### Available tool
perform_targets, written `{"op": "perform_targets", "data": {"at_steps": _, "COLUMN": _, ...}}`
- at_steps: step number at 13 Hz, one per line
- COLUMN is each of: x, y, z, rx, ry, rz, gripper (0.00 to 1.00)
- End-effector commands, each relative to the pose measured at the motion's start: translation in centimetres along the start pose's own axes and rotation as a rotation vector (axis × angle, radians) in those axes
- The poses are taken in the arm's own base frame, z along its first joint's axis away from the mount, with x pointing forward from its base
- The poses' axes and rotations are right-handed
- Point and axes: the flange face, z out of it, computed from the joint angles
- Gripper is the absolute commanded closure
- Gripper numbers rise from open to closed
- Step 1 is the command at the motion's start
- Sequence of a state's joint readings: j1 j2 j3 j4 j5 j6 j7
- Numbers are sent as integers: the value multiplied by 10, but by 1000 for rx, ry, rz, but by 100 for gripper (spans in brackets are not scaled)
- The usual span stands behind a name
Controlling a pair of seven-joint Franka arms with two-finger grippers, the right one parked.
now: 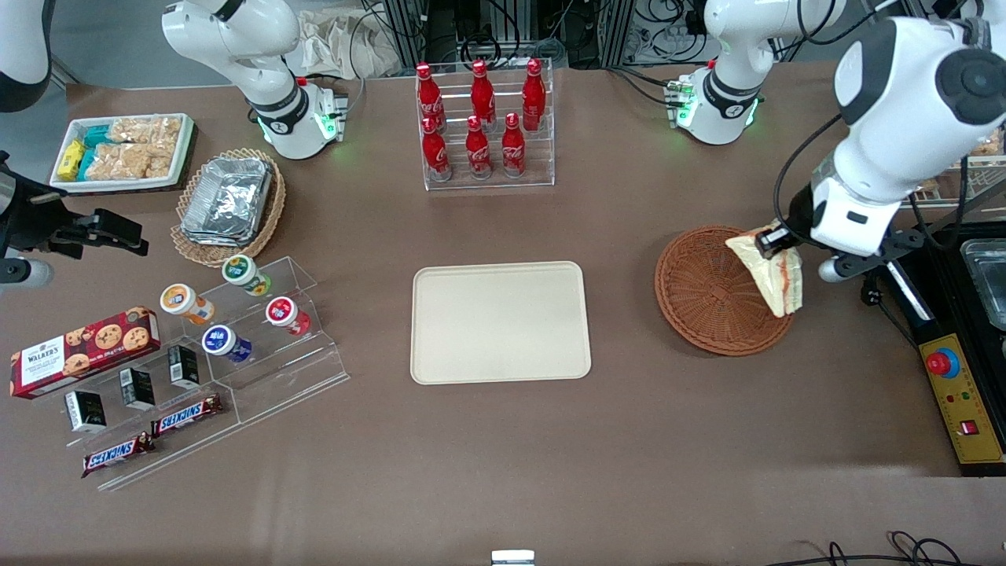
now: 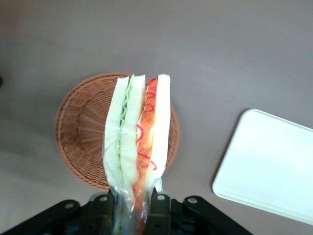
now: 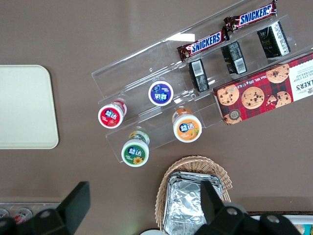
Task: Place sandwich from basket to tray
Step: 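Carry the sandwich over the cream tray with the left gripper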
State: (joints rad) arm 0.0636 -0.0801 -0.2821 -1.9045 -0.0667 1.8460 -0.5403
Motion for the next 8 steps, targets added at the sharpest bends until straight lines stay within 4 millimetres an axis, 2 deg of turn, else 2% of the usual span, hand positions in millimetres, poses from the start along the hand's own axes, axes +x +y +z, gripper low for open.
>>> {"op": "perform_targets", "data": {"at_steps": 1, "x": -19, "y": 51, "z": -10, "rx": -8, "ry": -14, "rz": 91, "gripper": 100}}
{"op": "perform_targets", "data": {"at_steps": 4, "x": -54, "y": 104, "z": 15, "rx": -10, "ry": -55, "rz": 169, "gripper": 100}}
{"op": "perform_targets", "data": {"at_steps": 8, "x": -77, "y": 168, "z": 85, "rx": -57, "ry": -84, "rz": 272, "gripper": 100}}
